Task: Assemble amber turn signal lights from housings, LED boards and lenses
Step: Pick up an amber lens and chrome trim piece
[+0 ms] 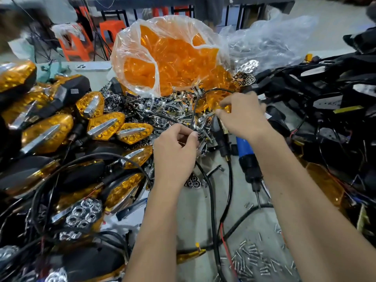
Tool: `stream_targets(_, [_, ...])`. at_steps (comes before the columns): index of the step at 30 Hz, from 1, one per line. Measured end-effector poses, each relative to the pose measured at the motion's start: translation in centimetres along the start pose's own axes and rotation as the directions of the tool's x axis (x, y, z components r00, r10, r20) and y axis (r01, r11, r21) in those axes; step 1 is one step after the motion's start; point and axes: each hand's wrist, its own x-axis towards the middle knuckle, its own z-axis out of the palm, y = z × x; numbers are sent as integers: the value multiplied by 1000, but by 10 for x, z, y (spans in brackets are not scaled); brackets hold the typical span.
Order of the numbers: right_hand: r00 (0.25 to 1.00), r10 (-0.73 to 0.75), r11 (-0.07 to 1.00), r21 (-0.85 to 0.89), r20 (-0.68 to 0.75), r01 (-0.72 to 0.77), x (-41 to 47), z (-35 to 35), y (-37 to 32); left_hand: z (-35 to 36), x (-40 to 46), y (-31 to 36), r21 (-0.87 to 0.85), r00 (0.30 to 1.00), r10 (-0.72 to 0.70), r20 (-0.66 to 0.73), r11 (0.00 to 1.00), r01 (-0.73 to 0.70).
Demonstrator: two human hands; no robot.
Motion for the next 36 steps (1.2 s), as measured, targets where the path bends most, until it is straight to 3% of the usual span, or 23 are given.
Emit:
stream_targets(3, [993, -111, 988, 108, 38, 107, -28, -12, -6, -2, -1, 5, -154, 997, -66, -35, 986, 60])
stream_targets(5, [990, -139, 986, 93, 4, 138, -42, -18, -14, 0, -2, 10, -279, 990, -144, 7, 950, 141])
stream_targets(7, [975, -210, 975, 90, 70, 203, -52, -22, -23, 1, -3, 14, -367, 977, -196, 79, 906, 211])
stream_targets(10, [907, -381, 917, 201, 181, 345, -60, -23, -31, -1, -1, 15, -366, 972, -205, 119, 900, 235])
stream_targets(13, [913, -384, 854, 427, 134, 297, -66, -18, -33, -3, 0, 13, -339, 973, -219, 75, 912, 231])
stream_targets(19, [861, -478, 778, 538, 172, 324, -71, -4, -27, -14, 3, 10, -635, 857, -513, 56, 644, 427])
stream_targets(22, [911, -407, 728, 626, 65, 281, -71, -1, -27, -15, 6, 13, -726, 835, -545, 71, 546, 418])
stream_targets(24, [950, -302, 813, 498, -78, 300, -69, 4, -26, -14, 7, 13, -737, 828, -558, 52, 538, 409])
stream_targets(25, [957, -279, 870, 399, -83, 289, -69, 6, -25, -14, 8, 12, -749, 827, -559, 53, 526, 404])
stream_targets(27, [968, -244, 933, 285, 56, 219, -69, 11, -21, -16, 8, 10, -784, 827, -556, 84, 476, 399])
stream_targets(30, [956, -221, 925, 353, 192, 143, -70, 14, -18, -20, 8, 8, -829, 828, -541, 147, 390, 402])
stream_targets(34, [969, -183, 881, 465, 163, 88, -67, 11, -15, -27, 9, 14, -902, 861, -480, 169, 278, 332])
stream_targets(36, [991, -100, 899, 434, 84, 54, -64, 9, -10, -30, 9, 15, -921, 878, -470, 96, 293, 258])
